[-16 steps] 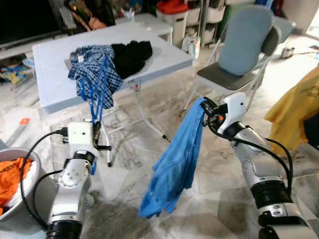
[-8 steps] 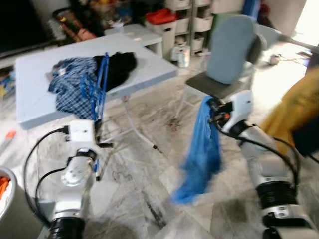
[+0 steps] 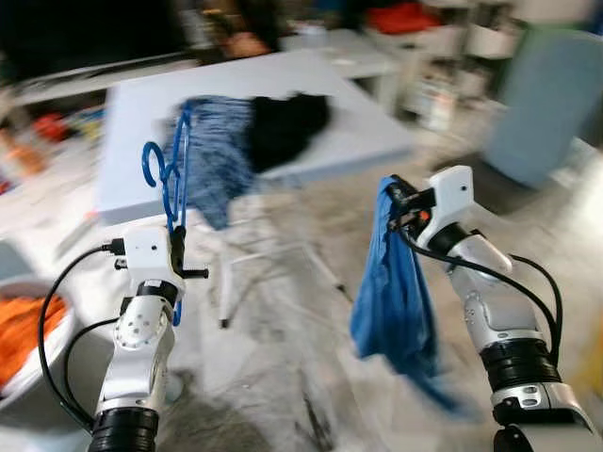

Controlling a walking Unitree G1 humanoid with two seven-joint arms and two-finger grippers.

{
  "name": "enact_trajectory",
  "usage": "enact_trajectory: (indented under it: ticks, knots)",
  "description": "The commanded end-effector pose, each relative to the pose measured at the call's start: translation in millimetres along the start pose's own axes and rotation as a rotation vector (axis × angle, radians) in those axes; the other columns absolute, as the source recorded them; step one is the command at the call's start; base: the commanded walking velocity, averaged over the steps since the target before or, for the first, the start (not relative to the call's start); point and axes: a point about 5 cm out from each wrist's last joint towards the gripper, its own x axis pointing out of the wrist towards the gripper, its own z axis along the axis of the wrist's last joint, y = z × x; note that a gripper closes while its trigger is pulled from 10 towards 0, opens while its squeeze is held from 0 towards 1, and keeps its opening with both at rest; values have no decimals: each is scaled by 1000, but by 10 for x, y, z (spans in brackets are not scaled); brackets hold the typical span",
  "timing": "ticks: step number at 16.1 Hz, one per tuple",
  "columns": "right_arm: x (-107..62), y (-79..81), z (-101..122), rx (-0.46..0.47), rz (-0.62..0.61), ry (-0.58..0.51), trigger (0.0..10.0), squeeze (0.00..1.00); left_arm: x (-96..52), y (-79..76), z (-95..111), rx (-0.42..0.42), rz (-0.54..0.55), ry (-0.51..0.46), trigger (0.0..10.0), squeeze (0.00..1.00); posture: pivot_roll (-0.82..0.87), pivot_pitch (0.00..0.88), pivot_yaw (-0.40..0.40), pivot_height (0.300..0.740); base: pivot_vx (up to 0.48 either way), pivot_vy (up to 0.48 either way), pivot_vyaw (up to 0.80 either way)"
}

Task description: Hang hanger

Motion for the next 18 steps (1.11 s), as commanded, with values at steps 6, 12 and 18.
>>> enact_trajectory:
  ticks: [6, 12, 18]
  knots:
    - [122, 73, 165, 10, 15, -66, 0, 0, 39, 100, 53, -4, 34, -16, 10000, 0, -86, 0, 42, 740, 414, 0, 165]
    - [150, 59, 230, 10, -15, -90, 0, 0, 70, 85, 105, -23, 34, -28, 10000, 0, -90, 0, 39, 740, 449, 0, 0]
    - [181, 43, 282, 4, -23, -106, 0, 0, 101, 56, 178, -33, 34, -53, 10000, 0, -89, 0, 34, 740, 451, 0, 0]
